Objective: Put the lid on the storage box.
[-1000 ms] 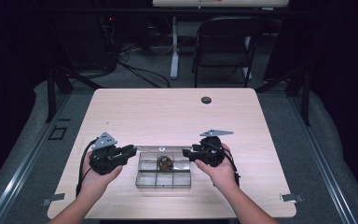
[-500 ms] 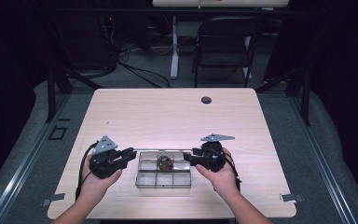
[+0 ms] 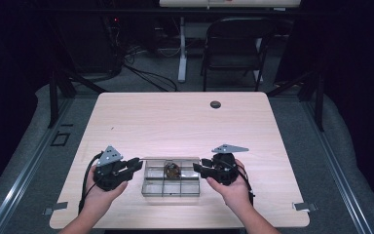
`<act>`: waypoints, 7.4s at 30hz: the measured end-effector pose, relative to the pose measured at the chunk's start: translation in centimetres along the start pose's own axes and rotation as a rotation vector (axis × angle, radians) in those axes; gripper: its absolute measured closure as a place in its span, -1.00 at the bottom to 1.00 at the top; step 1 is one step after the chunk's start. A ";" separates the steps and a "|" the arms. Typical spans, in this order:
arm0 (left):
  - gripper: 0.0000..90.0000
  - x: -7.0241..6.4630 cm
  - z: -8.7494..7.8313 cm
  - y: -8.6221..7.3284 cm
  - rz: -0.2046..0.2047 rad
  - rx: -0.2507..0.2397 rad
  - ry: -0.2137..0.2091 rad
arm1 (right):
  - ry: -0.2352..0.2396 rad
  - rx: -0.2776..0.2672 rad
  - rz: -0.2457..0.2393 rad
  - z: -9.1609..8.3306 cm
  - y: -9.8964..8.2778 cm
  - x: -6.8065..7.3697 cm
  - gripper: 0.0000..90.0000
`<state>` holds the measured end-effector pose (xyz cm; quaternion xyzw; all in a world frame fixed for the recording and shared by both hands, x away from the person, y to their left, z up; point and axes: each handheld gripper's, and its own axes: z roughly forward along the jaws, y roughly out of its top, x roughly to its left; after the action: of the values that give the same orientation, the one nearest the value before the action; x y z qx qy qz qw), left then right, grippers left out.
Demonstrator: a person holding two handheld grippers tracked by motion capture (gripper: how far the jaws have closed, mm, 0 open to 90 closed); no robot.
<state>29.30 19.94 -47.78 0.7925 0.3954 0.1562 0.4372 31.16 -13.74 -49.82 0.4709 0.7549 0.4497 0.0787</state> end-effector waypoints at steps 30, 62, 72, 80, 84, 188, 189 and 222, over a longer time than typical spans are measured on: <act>0.68 -1.0 0.0 -2.2 0.017 0.002 0.014 | -0.002 -0.031 -0.014 -2.1 -1.9 0.8 0.51; 0.67 -1.5 0.2 -4.6 0.011 0.027 0.004 | -0.015 -0.007 -0.070 -2.5 -4.5 2.1 0.79; 0.68 -1.7 0.6 -5.3 0.002 0.045 -0.001 | -0.008 0.002 -0.076 -2.5 -5.0 2.4 0.90; 0.68 -1.6 0.7 -5.7 -0.007 0.056 -0.012 | 0.006 0.021 -0.078 -2.3 -5.4 2.1 0.95; 0.69 -1.6 0.7 -5.9 -0.012 0.058 -0.018 | -0.001 0.019 -0.083 -2.2 -5.5 2.3 0.95; 0.20 -1.5 2.2 -8.0 -0.086 0.150 -0.106 | -0.005 0.087 -0.100 -0.2 -7.4 2.2 0.21; 0.20 -1.5 2.2 -8.0 -0.088 0.150 -0.104 | -0.005 0.087 -0.100 -0.2 -7.4 2.2 0.21; 0.14 0.2 1.0 -7.4 -0.139 0.084 -0.102 | 0.002 0.001 -0.006 -1.4 -6.6 0.4 0.13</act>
<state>26.41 21.75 -54.37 0.7878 0.4326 0.0682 0.4332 25.95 -15.25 -53.81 0.4679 0.7567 0.4497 0.0790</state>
